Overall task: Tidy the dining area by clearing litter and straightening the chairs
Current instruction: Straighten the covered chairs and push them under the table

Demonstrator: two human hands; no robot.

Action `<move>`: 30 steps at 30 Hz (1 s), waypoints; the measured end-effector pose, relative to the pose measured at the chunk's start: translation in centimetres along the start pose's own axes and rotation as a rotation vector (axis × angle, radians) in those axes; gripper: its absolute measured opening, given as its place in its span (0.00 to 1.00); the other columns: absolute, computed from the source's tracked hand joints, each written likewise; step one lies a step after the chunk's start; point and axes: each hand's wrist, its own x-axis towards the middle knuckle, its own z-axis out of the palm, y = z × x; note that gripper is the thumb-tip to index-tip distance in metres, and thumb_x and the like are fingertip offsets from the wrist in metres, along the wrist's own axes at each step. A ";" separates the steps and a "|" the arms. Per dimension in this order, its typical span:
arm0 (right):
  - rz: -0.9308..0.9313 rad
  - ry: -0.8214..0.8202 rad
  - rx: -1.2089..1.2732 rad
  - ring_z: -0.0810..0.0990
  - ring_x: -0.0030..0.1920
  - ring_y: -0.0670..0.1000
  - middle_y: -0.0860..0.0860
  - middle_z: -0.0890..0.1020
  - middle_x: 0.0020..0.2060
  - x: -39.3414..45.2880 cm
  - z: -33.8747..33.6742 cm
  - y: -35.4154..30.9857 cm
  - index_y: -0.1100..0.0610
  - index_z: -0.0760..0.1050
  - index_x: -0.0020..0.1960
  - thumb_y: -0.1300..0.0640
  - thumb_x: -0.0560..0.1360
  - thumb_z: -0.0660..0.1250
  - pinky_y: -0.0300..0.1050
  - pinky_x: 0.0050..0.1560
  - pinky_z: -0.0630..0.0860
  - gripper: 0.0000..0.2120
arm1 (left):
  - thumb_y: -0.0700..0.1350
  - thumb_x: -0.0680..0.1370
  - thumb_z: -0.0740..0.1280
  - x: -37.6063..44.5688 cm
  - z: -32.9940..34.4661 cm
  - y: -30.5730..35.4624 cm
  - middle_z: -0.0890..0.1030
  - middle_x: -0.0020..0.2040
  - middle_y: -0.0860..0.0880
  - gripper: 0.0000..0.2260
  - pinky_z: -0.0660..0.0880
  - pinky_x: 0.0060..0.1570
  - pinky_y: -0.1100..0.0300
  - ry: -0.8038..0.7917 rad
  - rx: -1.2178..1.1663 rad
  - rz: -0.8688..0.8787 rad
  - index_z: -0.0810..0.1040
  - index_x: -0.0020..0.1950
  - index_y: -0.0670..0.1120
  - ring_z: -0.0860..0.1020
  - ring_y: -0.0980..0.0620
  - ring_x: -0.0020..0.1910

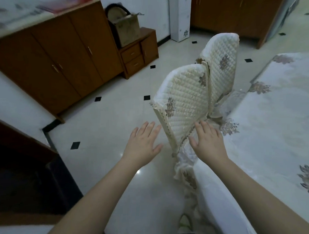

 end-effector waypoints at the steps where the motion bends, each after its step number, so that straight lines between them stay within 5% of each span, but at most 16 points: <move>1: 0.003 -0.003 0.001 0.63 0.72 0.57 0.55 0.66 0.73 1.6 0.1 -0.2 0.54 0.60 0.75 0.45 0.78 0.58 0.56 0.70 0.57 0.28 | 0.64 0.76 0.45 1.1 0.0 -0.7 0.58 0.78 0.49 0.32 0.52 0.72 0.48 -0.007 -0.007 0.006 0.55 0.78 0.52 0.54 0.48 0.77; 10: 0.096 -0.072 -0.011 0.58 0.75 0.54 0.52 0.61 0.75 9.5 2.9 -3.3 0.52 0.54 0.77 0.43 0.79 0.55 0.54 0.72 0.53 0.30 | 0.61 0.75 0.38 9.7 2.2 -6.7 0.57 0.78 0.49 0.32 0.53 0.72 0.49 -0.051 -0.078 0.112 0.53 0.78 0.52 0.53 0.48 0.77; 25: 0.485 -0.014 -0.013 0.59 0.74 0.52 0.50 0.60 0.76 26.2 7.2 -14.7 0.53 0.53 0.77 0.42 0.80 0.50 0.52 0.72 0.56 0.29 | 0.58 0.79 0.48 27.1 4.0 -24.6 0.62 0.76 0.49 0.27 0.58 0.70 0.50 -0.013 -0.104 0.472 0.57 0.77 0.51 0.59 0.48 0.75; 30: 0.601 0.008 0.044 0.59 0.74 0.52 0.51 0.59 0.76 30.3 7.8 -14.9 0.54 0.53 0.77 0.38 0.80 0.47 0.53 0.73 0.59 0.31 | 0.61 0.76 0.41 33.2 3.8 -24.9 0.60 0.77 0.50 0.31 0.54 0.72 0.51 -0.048 -0.139 0.585 0.55 0.78 0.51 0.56 0.49 0.76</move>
